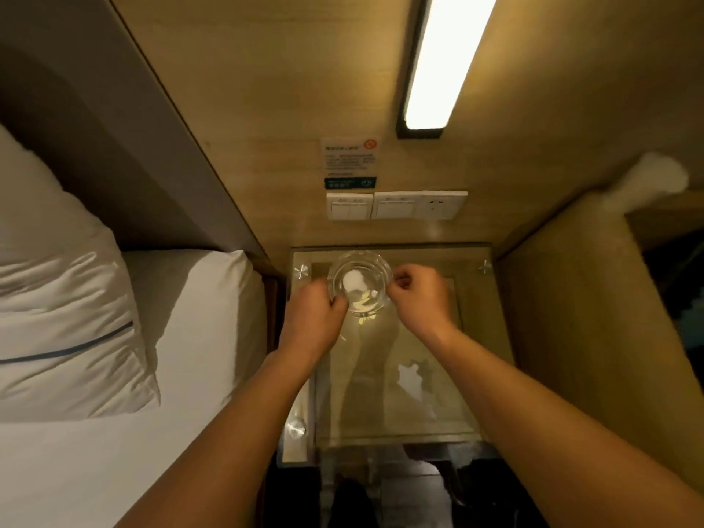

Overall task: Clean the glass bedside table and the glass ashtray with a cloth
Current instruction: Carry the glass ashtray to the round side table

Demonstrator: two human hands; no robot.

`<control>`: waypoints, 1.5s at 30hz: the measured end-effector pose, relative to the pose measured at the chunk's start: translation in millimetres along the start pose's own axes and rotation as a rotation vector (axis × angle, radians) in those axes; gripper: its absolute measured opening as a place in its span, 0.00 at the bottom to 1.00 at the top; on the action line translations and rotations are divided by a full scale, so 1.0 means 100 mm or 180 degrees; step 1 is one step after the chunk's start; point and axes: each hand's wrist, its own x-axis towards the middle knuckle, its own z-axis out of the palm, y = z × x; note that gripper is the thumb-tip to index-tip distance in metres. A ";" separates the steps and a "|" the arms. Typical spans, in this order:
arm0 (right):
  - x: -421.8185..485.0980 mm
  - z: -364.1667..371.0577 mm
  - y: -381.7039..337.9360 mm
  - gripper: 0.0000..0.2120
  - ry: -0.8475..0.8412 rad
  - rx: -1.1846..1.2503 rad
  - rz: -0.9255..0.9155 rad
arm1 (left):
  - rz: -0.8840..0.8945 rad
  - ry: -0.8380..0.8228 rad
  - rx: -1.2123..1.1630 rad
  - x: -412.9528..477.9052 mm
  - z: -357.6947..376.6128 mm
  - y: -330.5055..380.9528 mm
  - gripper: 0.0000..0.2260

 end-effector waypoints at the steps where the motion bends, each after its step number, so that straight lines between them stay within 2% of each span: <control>1: -0.15 -0.19 0.03 0.03 0.0062 0.0037 0.0057 | 0.0049 -0.0030 -0.0001 -0.16 0.01 0.16 0.18; 6: -0.99 -1.16 0.37 0.04 0.0369 0.0163 0.0259 | 0.0229 -0.0212 0.0137 -0.96 0.30 0.84 0.10; 10: -1.77 -1.90 0.84 0.03 0.0670 0.0318 0.0500 | 0.0652 -0.0319 0.0253 -1.72 0.65 1.43 0.05; 14: -2.62 -2.58 1.36 0.04 0.1078 0.0236 0.0705 | 0.0908 -0.0717 0.0318 -2.54 1.08 1.94 0.09; 17: -3.24 -2.99 1.82 0.06 0.1321 0.0260 0.0923 | 0.1145 -0.0997 0.0396 -3.15 1.43 2.31 0.03; 21: -4.05 -3.43 2.41 0.06 0.1601 0.0225 0.1146 | 0.1483 -0.1279 0.0554 -3.90 1.95 2.64 0.12; 23: -4.41 -3.59 2.70 0.04 0.1723 0.0205 0.1319 | 0.1691 -0.1402 0.0711 -4.21 2.24 2.75 0.09; 27: -5.04 -3.79 3.30 0.06 0.1972 0.0280 0.1715 | 0.2069 -0.1700 0.0847 -4.73 2.87 2.88 0.05; 34: -5.74 -3.81 4.30 0.04 0.2324 0.0527 0.2350 | 0.2394 -0.2252 0.1006 -5.39 3.95 2.94 0.07; 38: -5.86 -3.66 4.87 0.05 0.2441 0.0644 0.2610 | 0.2500 -0.2455 0.1211 -5.51 4.57 2.83 0.11; 45: -5.70 -3.31 5.70 0.06 0.2450 0.0749 0.2846 | 0.2439 -0.2626 0.1461 -5.39 5.51 2.53 0.10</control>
